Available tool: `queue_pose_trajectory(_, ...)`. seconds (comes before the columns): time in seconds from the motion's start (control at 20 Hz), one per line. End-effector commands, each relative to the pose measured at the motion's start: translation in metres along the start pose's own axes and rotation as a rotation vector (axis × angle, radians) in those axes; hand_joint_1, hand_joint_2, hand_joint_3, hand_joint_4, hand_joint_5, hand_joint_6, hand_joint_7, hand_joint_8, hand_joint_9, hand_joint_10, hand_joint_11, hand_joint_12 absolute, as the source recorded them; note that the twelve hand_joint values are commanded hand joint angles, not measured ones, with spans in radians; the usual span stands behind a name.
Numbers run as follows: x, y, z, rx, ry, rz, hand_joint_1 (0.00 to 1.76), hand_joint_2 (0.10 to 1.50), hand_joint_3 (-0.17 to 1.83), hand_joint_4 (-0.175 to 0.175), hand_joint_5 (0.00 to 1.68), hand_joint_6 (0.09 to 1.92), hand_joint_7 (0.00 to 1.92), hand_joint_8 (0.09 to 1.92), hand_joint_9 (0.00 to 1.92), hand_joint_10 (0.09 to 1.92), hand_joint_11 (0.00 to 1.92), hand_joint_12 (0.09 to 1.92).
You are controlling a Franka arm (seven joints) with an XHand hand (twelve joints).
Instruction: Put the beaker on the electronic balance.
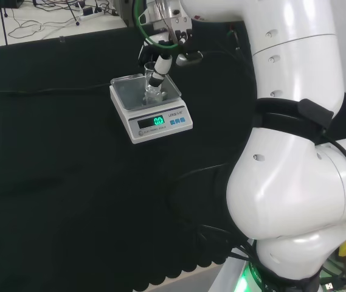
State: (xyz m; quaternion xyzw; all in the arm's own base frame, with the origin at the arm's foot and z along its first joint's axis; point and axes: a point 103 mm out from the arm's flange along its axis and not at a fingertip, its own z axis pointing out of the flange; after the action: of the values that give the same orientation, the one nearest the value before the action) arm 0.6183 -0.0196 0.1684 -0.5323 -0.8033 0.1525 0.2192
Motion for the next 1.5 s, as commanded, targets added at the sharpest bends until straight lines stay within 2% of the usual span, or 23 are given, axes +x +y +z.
queue_pose_trajectory(0.05,0.002,0.001,0.006,-0.004,-0.01,-0.003,1.36,1.17,0.0,-0.175,0.82,1.23,0.71,1.27,0.99,1.17,1.06,0.84)
queue_pose_trajectory(0.45,0.003,0.004,0.012,0.01,-0.03,-0.002,1.36,1.17,0.0,-0.175,0.82,1.23,0.71,1.27,0.99,1.17,1.07,0.84)
queue_pose_trajectory(0.55,0.002,0.004,0.011,0.037,-0.019,-0.002,1.23,1.14,-0.01,-0.175,0.91,1.11,0.79,1.06,1.06,0.93,1.15,0.82)
queue_pose_trajectory(0.6,0.002,0.003,0.01,0.051,-0.018,0.001,1.17,1.08,-0.05,-0.175,0.9,0.99,0.79,0.97,1.12,0.79,1.25,0.78)
queue_pose_trajectory(0.7,0.001,0.002,0.009,0.056,-0.043,0.009,1.03,0.96,-0.13,-0.152,0.73,0.93,0.71,0.89,1.12,0.62,1.31,0.76)
queue_pose_trajectory(0.8,0.0,0.0,0.008,0.05,-0.06,0.022,0.85,0.87,-0.16,-0.107,0.48,0.93,0.54,0.86,0.94,0.63,1.2,0.89)
queue_pose_trajectory(0.95,-0.001,-0.002,0.005,0.051,-0.068,0.033,0.61,0.79,-0.15,-0.062,0.29,0.8,0.27,0.83,0.6,0.77,0.94,1.14)
queue_pose_trajectory(1.15,-0.003,-0.006,0.004,0.055,-0.085,0.051,0.47,0.72,-0.12,-0.038,0.2,0.58,0.06,0.77,0.29,0.9,0.67,1.32)
queue_pose_trajectory(1.3,-0.005,-0.008,0.006,0.077,-0.072,0.054,0.44,0.68,-0.09,-0.029,0.19,0.45,0.01,0.64,0.12,0.93,0.51,1.38)
queue_pose_trajectory(1.4,-0.008,-0.009,0.005,0.088,-0.051,0.056,0.43,0.66,-0.07,-0.021,0.18,0.36,0.0,0.48,0.03,0.84,0.35,1.43)
queue_pose_trajectory(1.5,-0.01,-0.012,0.002,0.084,-0.028,0.059,0.4,0.63,-0.05,-0.014,0.15,0.23,0.0,0.27,0.01,0.55,0.14,1.47)
